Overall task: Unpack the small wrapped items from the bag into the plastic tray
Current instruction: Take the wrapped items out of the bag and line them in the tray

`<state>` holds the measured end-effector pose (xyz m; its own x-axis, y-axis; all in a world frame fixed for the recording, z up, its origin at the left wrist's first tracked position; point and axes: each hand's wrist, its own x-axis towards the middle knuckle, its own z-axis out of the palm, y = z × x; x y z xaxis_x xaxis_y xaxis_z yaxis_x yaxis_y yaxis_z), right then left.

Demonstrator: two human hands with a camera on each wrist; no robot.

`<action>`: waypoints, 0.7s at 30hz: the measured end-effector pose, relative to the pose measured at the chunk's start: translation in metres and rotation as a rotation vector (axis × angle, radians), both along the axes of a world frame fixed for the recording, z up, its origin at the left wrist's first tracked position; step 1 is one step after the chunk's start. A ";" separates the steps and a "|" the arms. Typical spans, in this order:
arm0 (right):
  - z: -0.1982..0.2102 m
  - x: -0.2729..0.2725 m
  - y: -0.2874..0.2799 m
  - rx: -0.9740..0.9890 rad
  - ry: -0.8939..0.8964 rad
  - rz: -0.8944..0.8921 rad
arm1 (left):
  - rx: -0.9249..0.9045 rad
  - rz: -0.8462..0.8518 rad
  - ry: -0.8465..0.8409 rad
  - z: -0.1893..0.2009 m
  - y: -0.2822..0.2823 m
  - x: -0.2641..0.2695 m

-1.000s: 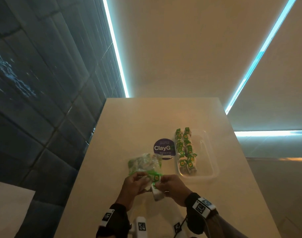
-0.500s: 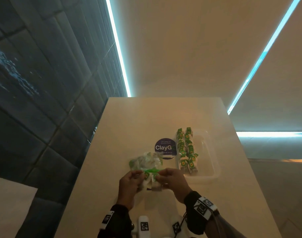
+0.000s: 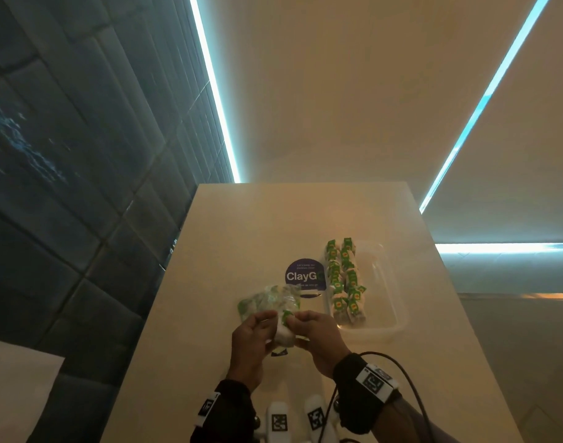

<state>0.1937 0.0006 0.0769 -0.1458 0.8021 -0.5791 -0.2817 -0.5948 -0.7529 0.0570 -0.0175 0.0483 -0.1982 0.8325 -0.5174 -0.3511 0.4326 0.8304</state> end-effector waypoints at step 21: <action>-0.007 0.019 0.011 0.174 -0.060 -0.099 | -0.027 -0.264 0.278 0.011 -0.002 -0.008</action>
